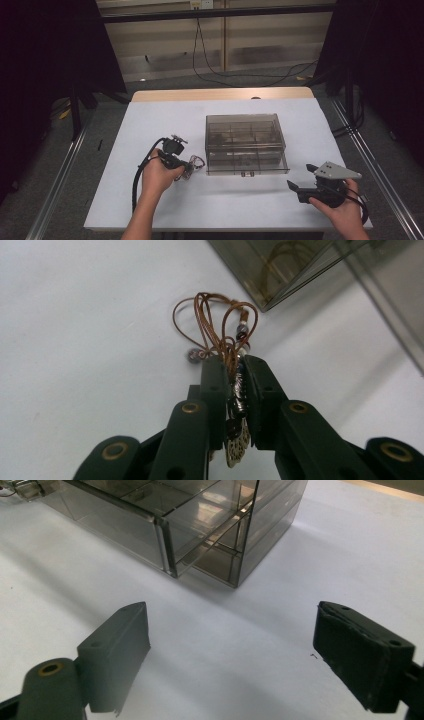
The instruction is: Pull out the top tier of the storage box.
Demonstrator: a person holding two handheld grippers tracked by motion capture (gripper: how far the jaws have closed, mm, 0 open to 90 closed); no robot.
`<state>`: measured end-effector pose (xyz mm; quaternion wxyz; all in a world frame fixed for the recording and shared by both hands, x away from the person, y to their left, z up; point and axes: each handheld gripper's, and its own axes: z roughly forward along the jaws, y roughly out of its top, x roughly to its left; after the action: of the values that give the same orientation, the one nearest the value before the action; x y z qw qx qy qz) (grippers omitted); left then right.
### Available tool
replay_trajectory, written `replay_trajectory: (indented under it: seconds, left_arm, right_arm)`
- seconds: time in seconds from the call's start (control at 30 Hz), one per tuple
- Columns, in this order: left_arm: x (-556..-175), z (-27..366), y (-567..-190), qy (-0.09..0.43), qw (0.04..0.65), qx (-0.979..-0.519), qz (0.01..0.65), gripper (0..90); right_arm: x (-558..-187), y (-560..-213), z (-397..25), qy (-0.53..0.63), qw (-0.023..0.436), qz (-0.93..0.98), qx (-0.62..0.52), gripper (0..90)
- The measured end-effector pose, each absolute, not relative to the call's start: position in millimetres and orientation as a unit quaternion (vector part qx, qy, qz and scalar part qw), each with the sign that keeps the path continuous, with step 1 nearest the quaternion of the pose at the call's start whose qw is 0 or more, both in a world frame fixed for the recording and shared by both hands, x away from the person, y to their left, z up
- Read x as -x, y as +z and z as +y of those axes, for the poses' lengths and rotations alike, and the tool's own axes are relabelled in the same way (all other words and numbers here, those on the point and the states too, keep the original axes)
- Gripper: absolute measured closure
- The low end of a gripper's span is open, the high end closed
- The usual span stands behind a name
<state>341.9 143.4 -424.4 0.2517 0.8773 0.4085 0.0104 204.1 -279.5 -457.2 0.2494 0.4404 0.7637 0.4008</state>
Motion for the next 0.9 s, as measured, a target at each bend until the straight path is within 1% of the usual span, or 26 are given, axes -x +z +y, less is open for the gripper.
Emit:
replay_trajectory:
  seconds: [0.4,0.9]
  left_arm:
    - [-345,144,-391,0.004,0.242,-0.883,0.403,80.4]
    - [-348,143,-375,-0.003,0.240,-0.883,0.403,80.3]
  right_arm:
    - [-205,-458,-278,0.402,0.246,0.765,-0.438,11.7]
    - [-205,-459,-278,0.402,0.238,0.766,-0.442,10.4]
